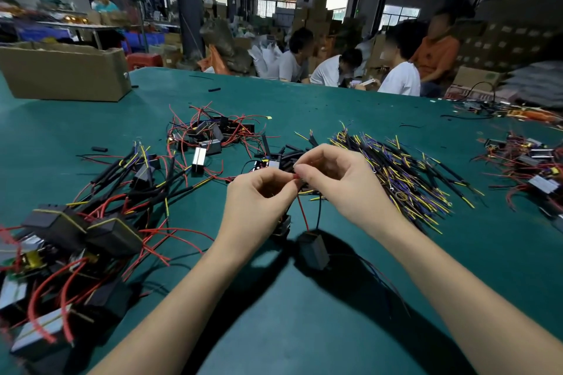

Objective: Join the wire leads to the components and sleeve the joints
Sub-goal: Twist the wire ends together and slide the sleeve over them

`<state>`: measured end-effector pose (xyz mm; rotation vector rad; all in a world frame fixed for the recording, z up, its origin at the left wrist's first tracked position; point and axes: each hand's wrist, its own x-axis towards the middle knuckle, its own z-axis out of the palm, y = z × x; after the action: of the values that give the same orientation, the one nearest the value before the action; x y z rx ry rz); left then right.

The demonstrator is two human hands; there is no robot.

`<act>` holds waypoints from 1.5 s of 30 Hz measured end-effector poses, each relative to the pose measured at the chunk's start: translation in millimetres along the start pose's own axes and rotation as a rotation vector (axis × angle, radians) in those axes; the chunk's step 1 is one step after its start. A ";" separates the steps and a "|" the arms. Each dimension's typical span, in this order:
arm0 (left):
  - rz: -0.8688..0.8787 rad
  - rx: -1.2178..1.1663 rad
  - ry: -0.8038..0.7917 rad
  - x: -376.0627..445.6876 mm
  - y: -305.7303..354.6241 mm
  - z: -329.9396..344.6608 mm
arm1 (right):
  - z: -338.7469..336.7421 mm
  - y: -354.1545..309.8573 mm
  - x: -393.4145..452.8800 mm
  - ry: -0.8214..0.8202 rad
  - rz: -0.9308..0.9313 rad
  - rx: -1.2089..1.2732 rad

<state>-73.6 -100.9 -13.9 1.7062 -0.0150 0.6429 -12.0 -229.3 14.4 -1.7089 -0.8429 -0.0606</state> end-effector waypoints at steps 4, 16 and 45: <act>0.008 0.010 -0.024 1.6 -2.7 -0.9 | -5.5 -3.5 5.0 -0.006 0.052 0.019; -0.041 0.057 0.023 5.7 -15.5 -3.1 | -15.0 9.0 -4.1 -0.021 0.124 0.139; -0.070 -0.005 -0.090 -1.4 -25.3 11.5 | -11.3 21.6 -14.7 0.002 0.069 0.028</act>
<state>-61.2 -105.5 -38.4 1.7219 -0.0206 0.5132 -6.5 -247.8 -6.5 -1.7097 -0.7793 -0.0036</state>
